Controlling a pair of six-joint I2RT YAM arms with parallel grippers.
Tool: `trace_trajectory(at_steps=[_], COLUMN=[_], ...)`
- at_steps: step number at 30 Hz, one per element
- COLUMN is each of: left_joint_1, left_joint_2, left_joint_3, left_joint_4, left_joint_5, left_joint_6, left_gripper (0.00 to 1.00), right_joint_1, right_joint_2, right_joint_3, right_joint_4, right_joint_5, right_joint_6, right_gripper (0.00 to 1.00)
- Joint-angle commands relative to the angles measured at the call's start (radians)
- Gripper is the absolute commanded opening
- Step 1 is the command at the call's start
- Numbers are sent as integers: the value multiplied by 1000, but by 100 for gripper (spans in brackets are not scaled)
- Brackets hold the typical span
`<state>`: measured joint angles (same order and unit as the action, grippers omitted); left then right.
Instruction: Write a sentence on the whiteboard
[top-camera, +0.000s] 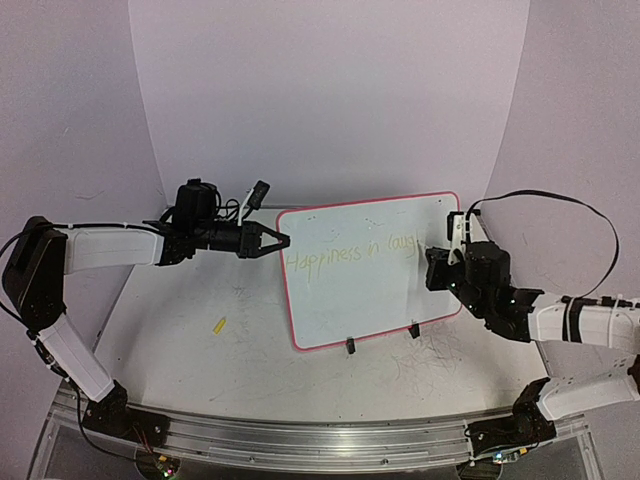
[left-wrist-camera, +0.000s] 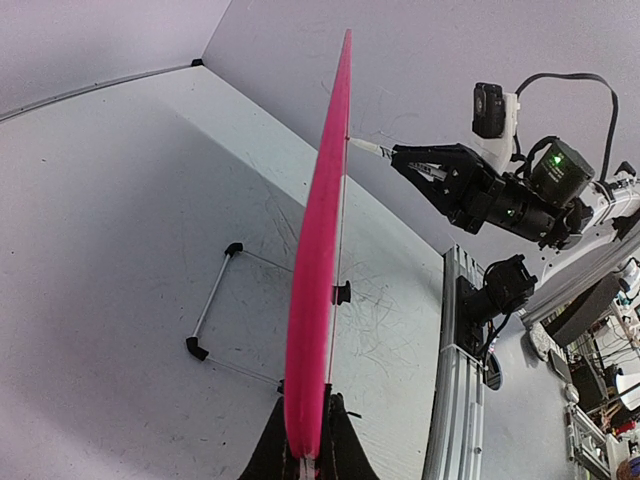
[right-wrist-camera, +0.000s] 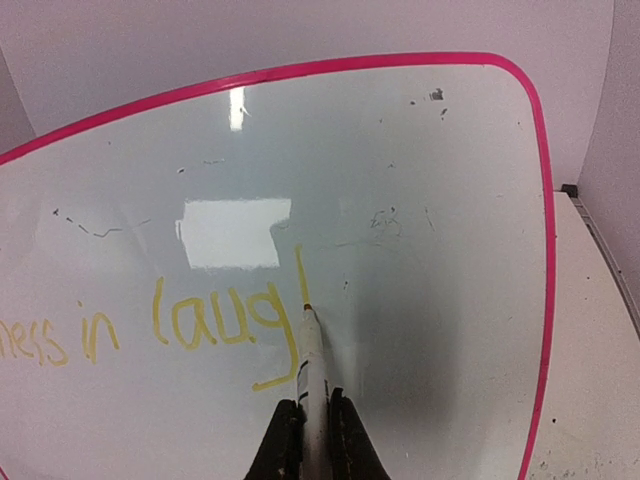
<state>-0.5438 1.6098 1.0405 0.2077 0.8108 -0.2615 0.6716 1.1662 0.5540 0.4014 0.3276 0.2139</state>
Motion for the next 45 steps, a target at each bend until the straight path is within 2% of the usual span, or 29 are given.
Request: trace_trajectory(at_steps=[1, 30, 45], left_joint_1=[-16, -18, -18], left_joint_2=[-10, -17, -17], left_joint_3=[25, 23, 23], left_joint_4=[-54, -54, -55], left_joint_5=[-33, -35, -36], left_joint_6=[47, 50, 50], left_gripper=[0, 0, 0], right_joint_1=[-4, -4, -4], right_joint_2=[-25, 31, -13], right_joint_3=[-12, 44, 12], right_joint_4=[-11, 62, -43], right_joint_5=[-14, 93, 38], right_joint_6=[19, 9, 37], right_gripper=[0, 0, 0])
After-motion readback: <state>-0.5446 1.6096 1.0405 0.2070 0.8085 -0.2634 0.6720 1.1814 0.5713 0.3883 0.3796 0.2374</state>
